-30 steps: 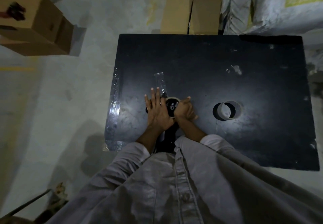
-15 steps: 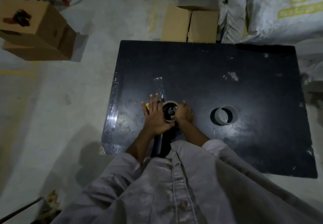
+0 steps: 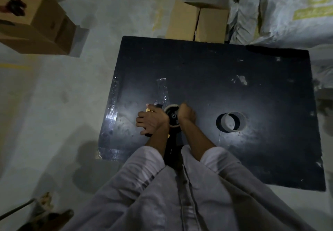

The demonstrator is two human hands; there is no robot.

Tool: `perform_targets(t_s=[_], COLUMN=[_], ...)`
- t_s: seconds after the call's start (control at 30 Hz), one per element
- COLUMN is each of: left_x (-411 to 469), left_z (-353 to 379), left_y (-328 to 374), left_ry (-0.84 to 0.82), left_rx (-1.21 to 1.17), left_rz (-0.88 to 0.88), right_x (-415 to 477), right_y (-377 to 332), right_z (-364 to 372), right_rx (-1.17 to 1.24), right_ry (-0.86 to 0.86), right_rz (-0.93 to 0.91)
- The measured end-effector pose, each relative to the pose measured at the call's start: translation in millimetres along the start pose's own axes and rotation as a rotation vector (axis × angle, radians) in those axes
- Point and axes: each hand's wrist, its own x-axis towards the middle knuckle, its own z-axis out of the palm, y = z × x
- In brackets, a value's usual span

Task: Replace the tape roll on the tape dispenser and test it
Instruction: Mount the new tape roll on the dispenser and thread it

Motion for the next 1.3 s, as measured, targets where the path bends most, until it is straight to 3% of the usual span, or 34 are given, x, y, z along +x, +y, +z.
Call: perform_targets(t_s=[0.33, 0.47, 0.57, 0.9, 1.3], left_x=[13, 14, 12, 5, 8], left_z=[15, 20, 17, 4, 15], left_y=[-5, -7, -4, 2, 1], left_ry=[0.1, 0.115, 0.117, 0.068, 0.138], left_rx=[-0.031, 0.034, 0.1, 0.113, 0.17], left_rz=[0.075, 0.092, 0.103, 0.187, 0.205], right_x=[5, 4, 2, -1, 5], right_y=[11, 17, 11, 7, 13], right_z=[10, 14, 13, 9, 16], right_rx=[-0.154, -0.219, -0.204, -0.22, -0.244], right_ry=[0.161, 0.141, 0.241, 0.181, 0.276], right_rz=[-0.082, -0.111, -0.064, -0.053, -0.069])
